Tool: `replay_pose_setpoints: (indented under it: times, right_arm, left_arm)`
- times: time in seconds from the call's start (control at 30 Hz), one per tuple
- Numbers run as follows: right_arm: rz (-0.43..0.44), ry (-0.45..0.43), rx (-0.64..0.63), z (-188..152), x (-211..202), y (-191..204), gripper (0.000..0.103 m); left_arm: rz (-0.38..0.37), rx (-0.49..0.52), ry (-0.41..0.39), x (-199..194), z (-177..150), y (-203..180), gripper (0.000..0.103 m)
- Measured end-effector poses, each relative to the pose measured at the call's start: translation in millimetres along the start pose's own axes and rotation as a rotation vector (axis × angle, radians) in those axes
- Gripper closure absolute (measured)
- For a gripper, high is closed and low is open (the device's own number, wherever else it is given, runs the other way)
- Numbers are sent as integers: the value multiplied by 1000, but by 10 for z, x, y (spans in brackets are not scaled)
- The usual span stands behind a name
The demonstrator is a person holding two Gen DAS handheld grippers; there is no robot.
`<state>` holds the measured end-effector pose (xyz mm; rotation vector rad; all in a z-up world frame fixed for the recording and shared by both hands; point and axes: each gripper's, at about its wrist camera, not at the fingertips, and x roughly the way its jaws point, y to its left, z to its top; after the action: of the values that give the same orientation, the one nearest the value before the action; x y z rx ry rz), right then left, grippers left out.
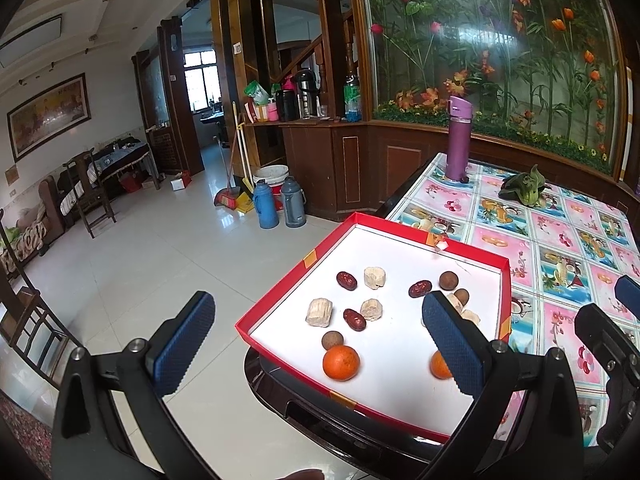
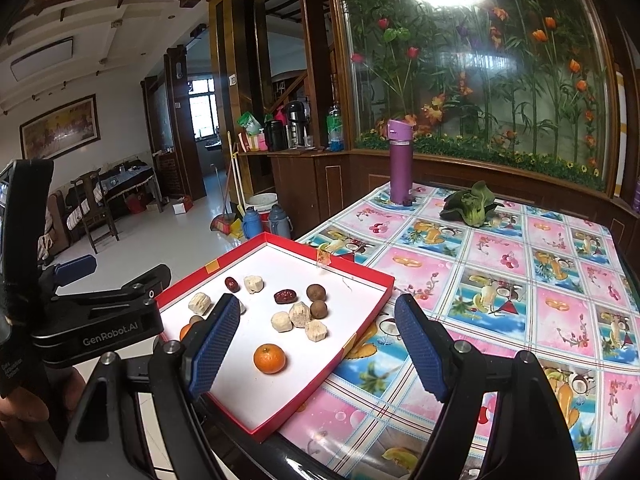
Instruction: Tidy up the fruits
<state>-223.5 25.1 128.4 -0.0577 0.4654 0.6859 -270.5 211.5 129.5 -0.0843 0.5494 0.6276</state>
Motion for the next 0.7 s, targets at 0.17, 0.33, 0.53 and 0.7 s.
replay_pose_setpoints:
  times: [0.17,0.33,0.53,0.7]
  right_arm:
    - [2,9,-2,-5,21,-4,23]
    - [3,11,1,-10,33,-3,23]
    - [3,12,-3,-10,39,-5,23]
    - [2,14,-3,-28,56,-5,23]
  left_arm:
    - [-2,3,7,-79,-76,-30,0]
    - [-3,4,8,-81,-88,-33,0]
    - [-2,2,9,-61,-65,-27,0]
    - [-2,2,8,-74,-72,-24,0]
